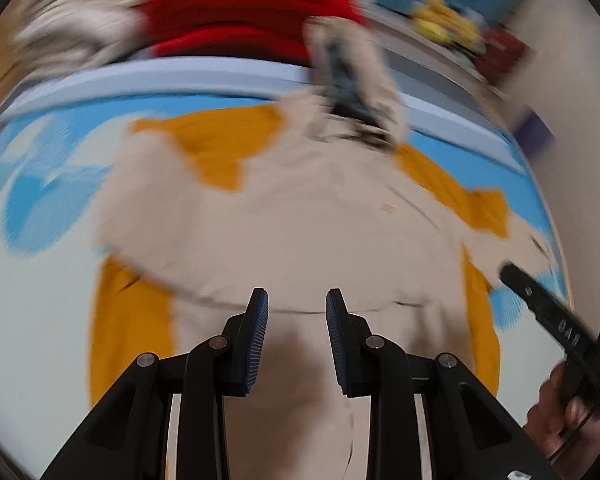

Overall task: Fold large clothes
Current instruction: 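Fold the held sleeve across the jacket body and open the left tool, then move the right tool over to the other sleeve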

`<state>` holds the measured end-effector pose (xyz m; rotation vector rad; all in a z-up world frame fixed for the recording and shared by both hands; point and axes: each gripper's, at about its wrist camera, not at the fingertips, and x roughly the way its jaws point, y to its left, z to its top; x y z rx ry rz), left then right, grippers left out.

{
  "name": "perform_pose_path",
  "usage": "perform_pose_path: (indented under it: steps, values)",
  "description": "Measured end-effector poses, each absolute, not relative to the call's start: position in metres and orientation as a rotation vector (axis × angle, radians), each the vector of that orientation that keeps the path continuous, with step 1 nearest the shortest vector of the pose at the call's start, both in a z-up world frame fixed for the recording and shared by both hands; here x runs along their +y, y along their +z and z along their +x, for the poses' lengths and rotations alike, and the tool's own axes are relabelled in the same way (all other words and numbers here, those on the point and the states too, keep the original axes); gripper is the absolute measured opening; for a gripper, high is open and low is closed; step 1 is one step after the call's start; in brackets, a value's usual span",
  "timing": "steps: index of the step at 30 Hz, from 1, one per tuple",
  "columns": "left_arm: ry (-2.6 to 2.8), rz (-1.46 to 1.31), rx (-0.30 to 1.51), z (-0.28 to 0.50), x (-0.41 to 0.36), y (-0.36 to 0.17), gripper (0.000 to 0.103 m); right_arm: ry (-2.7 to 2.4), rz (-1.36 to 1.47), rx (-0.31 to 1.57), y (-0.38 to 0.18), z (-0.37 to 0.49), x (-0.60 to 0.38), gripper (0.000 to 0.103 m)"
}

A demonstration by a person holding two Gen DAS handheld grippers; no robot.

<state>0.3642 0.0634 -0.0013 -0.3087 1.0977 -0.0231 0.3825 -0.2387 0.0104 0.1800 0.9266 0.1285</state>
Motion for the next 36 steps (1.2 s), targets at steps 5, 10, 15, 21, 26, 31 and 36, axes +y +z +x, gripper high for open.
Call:
perform_pose_path:
  steps: [5, 10, 15, 21, 26, 31, 36]
  values:
    - [0.147, -0.179, 1.098, 0.357, 0.069, -0.025, 0.027, 0.129, 0.225, 0.960, -0.004, 0.393, -0.237, 0.043]
    - [0.092, -0.231, 1.124, 0.371, 0.067, -0.032, 0.028, 0.054, 0.359, 1.067, -0.044, 0.413, -0.259, 0.044]
    - [0.042, -0.208, 1.138, 0.384, 0.058, -0.034, 0.028, 0.019, 0.542, 1.187, -0.095, 0.432, -0.285, 0.046]
    - [0.051, -0.247, 1.139, 0.395, 0.066, -0.030, 0.028, 0.038, 0.628, 1.307, -0.143, 0.442, -0.279, 0.046]
    - [0.137, -0.277, 1.111, 0.405, 0.099, -0.029, 0.028, 0.036, 0.572, 1.231, -0.132, 0.445, -0.269, 0.008]
    - [0.213, -0.316, 1.102, 0.409, 0.131, -0.038, 0.028, -0.004, 0.505, 0.891, -0.052, 0.431, -0.297, 0.006]
    - [0.187, -0.364, 1.161, 0.415, 0.139, -0.065, 0.028, -0.148, 0.491, 0.899, -0.060, 0.438, -0.342, 0.008]
